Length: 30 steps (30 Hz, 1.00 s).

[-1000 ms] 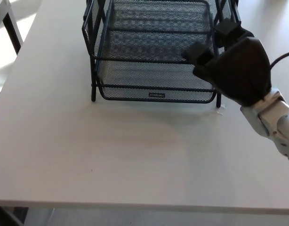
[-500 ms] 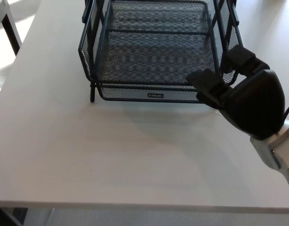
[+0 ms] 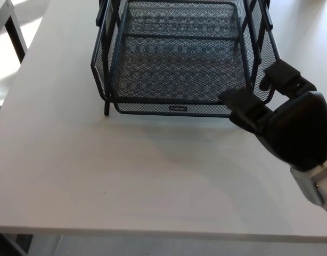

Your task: The robot uses its right hand to grab the drawer kept on the middle of the desk and pull it out towards the robot

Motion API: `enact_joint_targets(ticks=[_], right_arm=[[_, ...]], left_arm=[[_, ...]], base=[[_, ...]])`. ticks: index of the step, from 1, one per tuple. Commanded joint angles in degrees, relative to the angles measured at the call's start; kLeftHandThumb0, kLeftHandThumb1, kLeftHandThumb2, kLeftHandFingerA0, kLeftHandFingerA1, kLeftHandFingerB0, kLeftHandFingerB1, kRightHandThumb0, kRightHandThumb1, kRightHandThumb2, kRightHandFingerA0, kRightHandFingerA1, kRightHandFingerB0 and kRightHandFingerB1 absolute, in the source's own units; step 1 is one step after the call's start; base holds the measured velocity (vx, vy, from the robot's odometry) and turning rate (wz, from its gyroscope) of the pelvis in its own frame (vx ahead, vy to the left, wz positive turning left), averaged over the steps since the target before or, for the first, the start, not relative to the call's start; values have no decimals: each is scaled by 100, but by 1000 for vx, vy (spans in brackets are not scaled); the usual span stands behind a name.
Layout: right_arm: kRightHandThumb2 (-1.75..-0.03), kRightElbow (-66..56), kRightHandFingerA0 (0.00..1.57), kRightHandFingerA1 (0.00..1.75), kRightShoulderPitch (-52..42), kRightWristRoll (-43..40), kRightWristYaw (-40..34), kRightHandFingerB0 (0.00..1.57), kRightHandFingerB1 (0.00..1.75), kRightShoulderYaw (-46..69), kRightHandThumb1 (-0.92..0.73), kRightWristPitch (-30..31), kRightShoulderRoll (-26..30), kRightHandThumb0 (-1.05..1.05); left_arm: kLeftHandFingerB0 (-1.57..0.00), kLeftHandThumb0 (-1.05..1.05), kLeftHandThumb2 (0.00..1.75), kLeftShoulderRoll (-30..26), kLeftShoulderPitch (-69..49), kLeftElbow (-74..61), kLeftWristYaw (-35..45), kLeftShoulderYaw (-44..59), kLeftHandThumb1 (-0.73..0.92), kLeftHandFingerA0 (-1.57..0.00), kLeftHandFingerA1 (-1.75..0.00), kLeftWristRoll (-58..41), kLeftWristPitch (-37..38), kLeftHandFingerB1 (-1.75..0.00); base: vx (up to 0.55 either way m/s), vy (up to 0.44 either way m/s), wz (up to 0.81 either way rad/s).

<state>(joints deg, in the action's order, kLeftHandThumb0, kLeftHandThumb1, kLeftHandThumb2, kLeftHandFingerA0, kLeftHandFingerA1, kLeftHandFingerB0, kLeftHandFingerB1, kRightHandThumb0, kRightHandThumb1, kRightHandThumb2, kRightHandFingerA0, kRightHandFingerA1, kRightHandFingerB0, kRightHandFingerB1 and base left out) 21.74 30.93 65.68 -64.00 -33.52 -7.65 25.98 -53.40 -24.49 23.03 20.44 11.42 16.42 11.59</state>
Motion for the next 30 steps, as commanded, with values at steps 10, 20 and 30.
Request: enact_joint_targets(ticks=[10, 20, 30], right_arm=[[-92, -1042, 2, 27, -491, 28, 2324, 0, 28, 266, -47, 815, -29, -81], [-101, -1608, 0, 16, -675, 337, 3122, 0, 13, 292, -61, 1250, 17, -105], [-101, -2185, 0, 15, -981, 330, 3262, 0, 12, 624, -62, 1113, 301, -105]], left_arm=[[-56, -40, 66, 153, 3, -93, 188, 209, 89, -57, -92, -363, -451, -56], [-52, -34, 63, 12, -41, -26, 57, 51, 78, -55, -91, -58, -91, -55], [-52, -35, 62, 1, -128, -69, 26, 41, 74, -56, -83, 13, -5, -50]], base=[[0, 0, 0], [0, 0, 0], [0, 0, 0]])
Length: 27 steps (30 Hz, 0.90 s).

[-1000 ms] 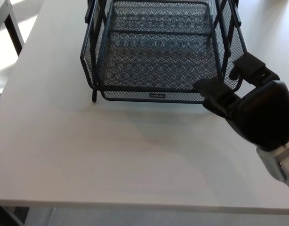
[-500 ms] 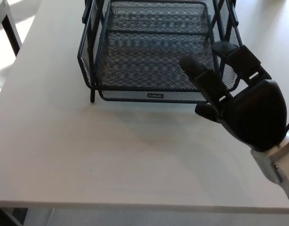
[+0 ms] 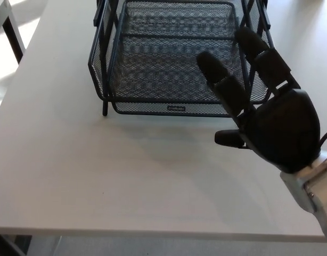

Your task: The robot uses its right hand to grab the drawer kept on the middle of the desk and pull it out towards the robot

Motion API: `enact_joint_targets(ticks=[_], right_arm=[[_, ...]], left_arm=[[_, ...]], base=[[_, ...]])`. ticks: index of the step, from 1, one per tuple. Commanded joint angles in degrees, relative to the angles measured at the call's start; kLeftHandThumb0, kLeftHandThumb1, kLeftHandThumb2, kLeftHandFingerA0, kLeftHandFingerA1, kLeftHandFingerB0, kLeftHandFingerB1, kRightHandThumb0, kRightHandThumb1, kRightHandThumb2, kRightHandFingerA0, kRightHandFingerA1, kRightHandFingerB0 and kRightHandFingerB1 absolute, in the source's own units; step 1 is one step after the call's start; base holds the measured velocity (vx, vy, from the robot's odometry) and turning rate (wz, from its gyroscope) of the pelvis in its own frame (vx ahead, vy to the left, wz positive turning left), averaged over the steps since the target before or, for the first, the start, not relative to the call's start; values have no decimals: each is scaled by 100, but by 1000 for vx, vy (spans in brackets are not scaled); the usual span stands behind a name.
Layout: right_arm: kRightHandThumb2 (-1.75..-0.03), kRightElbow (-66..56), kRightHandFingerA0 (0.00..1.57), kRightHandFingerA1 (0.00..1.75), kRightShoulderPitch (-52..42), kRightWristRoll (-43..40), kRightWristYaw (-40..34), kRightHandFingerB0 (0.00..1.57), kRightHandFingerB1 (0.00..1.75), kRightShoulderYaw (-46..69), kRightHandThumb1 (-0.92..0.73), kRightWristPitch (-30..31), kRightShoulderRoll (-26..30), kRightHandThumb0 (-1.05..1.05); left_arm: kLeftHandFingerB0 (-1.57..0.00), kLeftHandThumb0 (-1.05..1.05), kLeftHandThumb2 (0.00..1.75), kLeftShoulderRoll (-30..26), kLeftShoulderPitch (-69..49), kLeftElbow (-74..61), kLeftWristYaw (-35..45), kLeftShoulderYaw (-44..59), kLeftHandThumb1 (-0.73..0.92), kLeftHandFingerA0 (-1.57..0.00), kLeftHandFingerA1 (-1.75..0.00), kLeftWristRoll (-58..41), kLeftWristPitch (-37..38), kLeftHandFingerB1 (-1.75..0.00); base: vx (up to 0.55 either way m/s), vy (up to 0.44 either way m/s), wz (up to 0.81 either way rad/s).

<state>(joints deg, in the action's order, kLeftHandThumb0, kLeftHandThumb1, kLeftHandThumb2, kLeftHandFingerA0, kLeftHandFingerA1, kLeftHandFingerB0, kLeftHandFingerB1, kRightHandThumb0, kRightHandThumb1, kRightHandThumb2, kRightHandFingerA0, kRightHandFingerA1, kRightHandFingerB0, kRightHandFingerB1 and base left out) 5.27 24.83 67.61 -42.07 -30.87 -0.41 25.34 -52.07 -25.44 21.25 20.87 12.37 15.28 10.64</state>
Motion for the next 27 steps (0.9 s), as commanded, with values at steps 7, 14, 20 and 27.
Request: enact_joint_targets(ticks=[7, 14, 20, 27], right_arm=[[-100, -1360, 0, 13, -997, -285, 1054, 0, 14, 1201, -62, 30, 846, -105], [-99, -2379, 0, 15, -2346, -838, 943, 6, 21, 2833, -60, -259, 1428, -100], [-59, -2636, 0, 20, -3657, -1329, 826, 1, 36, 4195, -61, -676, 1610, -95], [-91, -1578, 4, 20, -4562, -1564, -119, 7, 32, 5269, -48, -1327, 1559, -84]], left_arm=[[-52, -36, 62, -141, 10, 292, -85, -115, 75, -54, -90, 171, 229, -56], [-56, -34, 61, -70, -8, 330, -111, -22, 74, -57, -100, 34, 170, -59], [-51, -35, 61, -194, -91, 255, -70, -50, 73, -55, -89, 125, 303, -54], [-52, -35, 61, -202, -170, 132, -23, 37, 71, -55, -95, 45, 198, -59]], base=[[0, 0, 0], [0, 0, 0], [0, 0, 0], [0, 0, 0]])
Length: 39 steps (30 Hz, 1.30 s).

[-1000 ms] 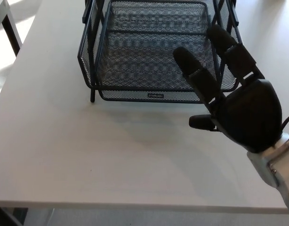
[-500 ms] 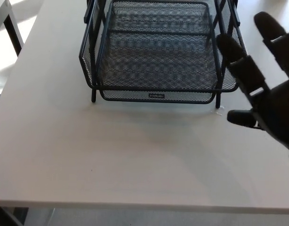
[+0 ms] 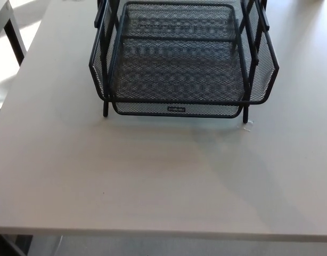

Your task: The robot uses its right hand to grab the drawer kept on the middle of the desk and pull it out towards the robot

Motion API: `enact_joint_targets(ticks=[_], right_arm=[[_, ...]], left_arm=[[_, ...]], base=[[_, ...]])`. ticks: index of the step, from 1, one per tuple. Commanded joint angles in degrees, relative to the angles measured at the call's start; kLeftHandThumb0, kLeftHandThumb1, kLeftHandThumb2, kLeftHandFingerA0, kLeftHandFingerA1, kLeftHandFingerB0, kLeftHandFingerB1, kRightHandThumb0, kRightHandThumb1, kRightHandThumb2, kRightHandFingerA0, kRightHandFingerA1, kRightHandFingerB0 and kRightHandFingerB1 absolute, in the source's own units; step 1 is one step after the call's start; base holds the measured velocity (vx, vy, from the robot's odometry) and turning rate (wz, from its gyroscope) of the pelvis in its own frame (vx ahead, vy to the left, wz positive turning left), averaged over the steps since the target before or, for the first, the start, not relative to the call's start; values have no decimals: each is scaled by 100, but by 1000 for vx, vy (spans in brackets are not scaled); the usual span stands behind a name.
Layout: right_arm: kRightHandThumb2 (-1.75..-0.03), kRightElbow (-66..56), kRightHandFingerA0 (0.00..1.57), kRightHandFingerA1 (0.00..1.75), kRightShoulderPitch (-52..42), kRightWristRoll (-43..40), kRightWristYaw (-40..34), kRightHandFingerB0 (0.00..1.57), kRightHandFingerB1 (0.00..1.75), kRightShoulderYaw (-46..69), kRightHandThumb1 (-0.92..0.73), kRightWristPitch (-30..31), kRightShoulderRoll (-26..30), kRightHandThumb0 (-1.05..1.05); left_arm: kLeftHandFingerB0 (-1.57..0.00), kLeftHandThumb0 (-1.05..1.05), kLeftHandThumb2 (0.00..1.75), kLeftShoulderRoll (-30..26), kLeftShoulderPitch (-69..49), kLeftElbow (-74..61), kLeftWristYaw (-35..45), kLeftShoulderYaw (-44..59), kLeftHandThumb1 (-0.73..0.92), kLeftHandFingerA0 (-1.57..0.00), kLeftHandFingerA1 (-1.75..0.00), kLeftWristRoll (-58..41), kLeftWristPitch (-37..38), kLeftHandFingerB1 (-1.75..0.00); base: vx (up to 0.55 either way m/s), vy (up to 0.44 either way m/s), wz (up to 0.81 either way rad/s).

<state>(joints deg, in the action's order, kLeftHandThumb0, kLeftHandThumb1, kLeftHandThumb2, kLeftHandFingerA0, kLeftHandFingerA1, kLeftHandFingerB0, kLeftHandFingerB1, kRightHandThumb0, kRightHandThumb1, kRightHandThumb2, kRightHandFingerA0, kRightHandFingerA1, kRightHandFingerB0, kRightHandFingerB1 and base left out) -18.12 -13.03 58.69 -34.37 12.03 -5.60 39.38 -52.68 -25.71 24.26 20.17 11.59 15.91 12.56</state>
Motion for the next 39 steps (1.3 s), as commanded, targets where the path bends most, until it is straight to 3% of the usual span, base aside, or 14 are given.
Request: enact_joint_targets(ticks=[1, 8, 9, 10, 12, 14, 17, 18, 24, 25, 28, 33, 34, 39], right_arm=[[-91, 772, 4, 20, -777, -671, -889, 7, 32, 1000, -48, -844, 149, -84], [-64, 2640, 1, 37, -761, -325, -2394, 8, 32, 1310, -80, -821, 296, -89], [-102, 3108, 2, 23, -658, -274, -2736, 1, 28, 1276, -61, -767, 339, -87], [-65, 3349, 0, 34, -671, -402, -2705, 6, 33, 1304, -77, -808, 329, -91], [-94, 4440, 1, 53, -471, -545, -3337, 0, 49, 1226, -27, -1025, 395, -41], [-62, 4774, 5, 41, -392, -606, -3441, 14, 36, 1185, -69, -1089, 418, -87], [-94, 5582, 4, 43, -209, -767, -3527, 9, 45, 1092, -56, -1196, 420, -84], [-62, 5798, 5, 40, -164, -775, -3588, 15, 35, 1041, -72, -1270, 434, -83], [-62, 7065, 12, 47, 241, -848, -3907, 22, 35, 809, -73, -1364, 308, -80], [-102, 7197, 1, 53, 253, -853, -3894, 0, 50, 782, -43, -1328, 290, -39], [-62, 7545, 12, 50, 288, -961, -3919, 23, 37, 783, -74, -1397, 208, -75], [-98, 8017, 12, 57, 246, -1428, -3320, 24, 49, 934, -64, -1629, -66, -75], [-65, 8109, 13, 56, 252, -1430, -3283, 30, 39, 898, -82, -1608, -84, -74], [-64, 8596, 24, 59, 377, -1506, -3206, 35, 46, 752, -80, -1416, -472, -71]], left_arm=[[-52, -35, 61, -141, -147, -174, 48, 117, 71, -55, -95, -17, 4, -59], [-56, -34, 62, 1, -84, -73, 108, 212, 75, -56, -88, -197, -148, -55], [-55, -34, 62, -18, -141, -163, 144, 245, 74, -57, -93, -213, -169, -59], [-54, -34, 61, -114, -116, -70, 50, 136, 73, -57, -95, -28, 42, -61], [-53, -35, 63, -66, -97, -88, 130, 201, 74, -57, -93, -152, -102, -57], [-53, -35, 61, -116, -103, -43, 37, 153, 72, -57, -95, -42, 79, -59], [-55, -34, 62, -44, -104, -91, 95, 190, 74, -56, -86, -131, -111, -54], [-53, -36, 61, -63, -108, -79, 70, 175, 71, -56, -98, -94, -61, -57], [-53, -37, 62, -100, -116, -110, 95, 167, 74, -55, -95, -88, 43, -59], [-55, -37, 64, -47, -151, -215, 134, 236, 80, -56, -92, -170, -140, -58], [-52, -38, 64, -36, -264, -388, 88, 252, 80, -55, -93, -90, -248, -65], [-55, -34, 61, -2, -143, -194, 36, 203, 72, -57, -97, -108, -83, -62], [-54, -34, 60, -30, -182, -267, 50, 208, 71, -57, -96, -83, -95, -60], [-53, -33, 62, -52, -184, -253, -6, 160, 74, -55, -87, 24, -52, -56]], base=[[0, 0, 0], [0, 0, 0], [0, 0, 0], [0, 0, 0], [0, 0, 0], [0, 0, 0], [0, 0, 0], [0, 0, 0], [0, 0, 0], [0, 0, 0], [0, 0, 0], [0, 0, 0], [0, 0, 0], [0, 0, 0]])
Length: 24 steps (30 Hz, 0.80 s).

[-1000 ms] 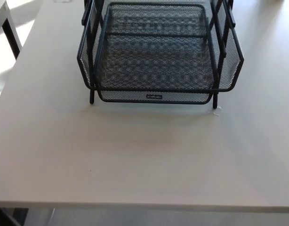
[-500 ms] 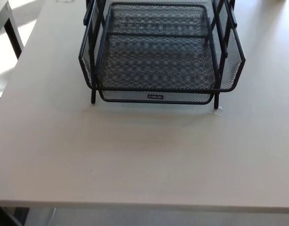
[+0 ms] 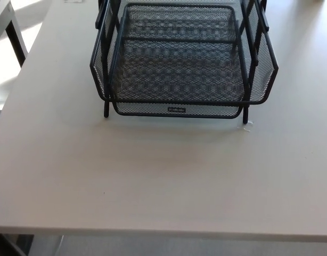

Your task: The robot uses its right hand to grab the drawer kept on the middle of the desk and pull it out towards the robot

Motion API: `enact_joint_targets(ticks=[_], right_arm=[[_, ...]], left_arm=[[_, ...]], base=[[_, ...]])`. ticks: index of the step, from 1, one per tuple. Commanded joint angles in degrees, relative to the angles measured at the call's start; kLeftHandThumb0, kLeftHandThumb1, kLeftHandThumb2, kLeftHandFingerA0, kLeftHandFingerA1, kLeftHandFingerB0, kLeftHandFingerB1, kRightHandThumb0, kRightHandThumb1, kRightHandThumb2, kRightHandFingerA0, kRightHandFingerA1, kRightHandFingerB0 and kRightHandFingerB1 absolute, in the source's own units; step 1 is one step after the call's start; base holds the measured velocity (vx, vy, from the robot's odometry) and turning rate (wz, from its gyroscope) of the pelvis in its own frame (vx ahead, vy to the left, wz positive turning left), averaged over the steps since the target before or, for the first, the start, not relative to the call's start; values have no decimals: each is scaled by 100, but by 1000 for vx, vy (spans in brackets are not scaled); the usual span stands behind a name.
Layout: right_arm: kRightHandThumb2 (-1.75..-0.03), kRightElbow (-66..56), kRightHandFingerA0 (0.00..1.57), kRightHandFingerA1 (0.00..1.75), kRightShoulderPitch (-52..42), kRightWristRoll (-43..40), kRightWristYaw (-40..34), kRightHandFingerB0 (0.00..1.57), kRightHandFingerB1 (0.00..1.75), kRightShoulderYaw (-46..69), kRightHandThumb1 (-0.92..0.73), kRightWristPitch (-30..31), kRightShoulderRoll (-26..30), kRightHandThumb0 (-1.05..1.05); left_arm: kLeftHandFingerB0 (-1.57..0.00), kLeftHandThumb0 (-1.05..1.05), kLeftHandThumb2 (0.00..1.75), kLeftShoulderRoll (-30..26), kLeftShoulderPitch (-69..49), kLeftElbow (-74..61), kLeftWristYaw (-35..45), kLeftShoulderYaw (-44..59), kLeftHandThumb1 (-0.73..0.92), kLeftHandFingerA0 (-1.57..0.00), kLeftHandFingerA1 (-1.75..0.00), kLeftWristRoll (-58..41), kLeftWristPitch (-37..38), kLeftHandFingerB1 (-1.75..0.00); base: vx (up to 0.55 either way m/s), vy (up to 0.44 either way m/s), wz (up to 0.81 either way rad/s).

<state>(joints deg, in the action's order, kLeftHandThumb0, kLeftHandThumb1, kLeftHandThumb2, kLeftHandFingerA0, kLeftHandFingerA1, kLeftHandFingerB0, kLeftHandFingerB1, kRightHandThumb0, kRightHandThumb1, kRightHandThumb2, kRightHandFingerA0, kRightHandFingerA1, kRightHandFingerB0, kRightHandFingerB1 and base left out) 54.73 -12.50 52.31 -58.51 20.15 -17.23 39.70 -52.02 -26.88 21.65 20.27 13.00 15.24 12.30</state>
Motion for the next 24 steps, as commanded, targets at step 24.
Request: enact_joint_targets(ticks=[24], right_arm=[[-70, 1684, 39, 49, 900, -3071, 5558, 30, 36, -375, -92, -302, -1483, -64]], left_arm=[[-57, -31, 60, -89, 75, 130, 16, -57, 73, -57, -97, 67, -144, -62]], base=[[0, 0, 0]])
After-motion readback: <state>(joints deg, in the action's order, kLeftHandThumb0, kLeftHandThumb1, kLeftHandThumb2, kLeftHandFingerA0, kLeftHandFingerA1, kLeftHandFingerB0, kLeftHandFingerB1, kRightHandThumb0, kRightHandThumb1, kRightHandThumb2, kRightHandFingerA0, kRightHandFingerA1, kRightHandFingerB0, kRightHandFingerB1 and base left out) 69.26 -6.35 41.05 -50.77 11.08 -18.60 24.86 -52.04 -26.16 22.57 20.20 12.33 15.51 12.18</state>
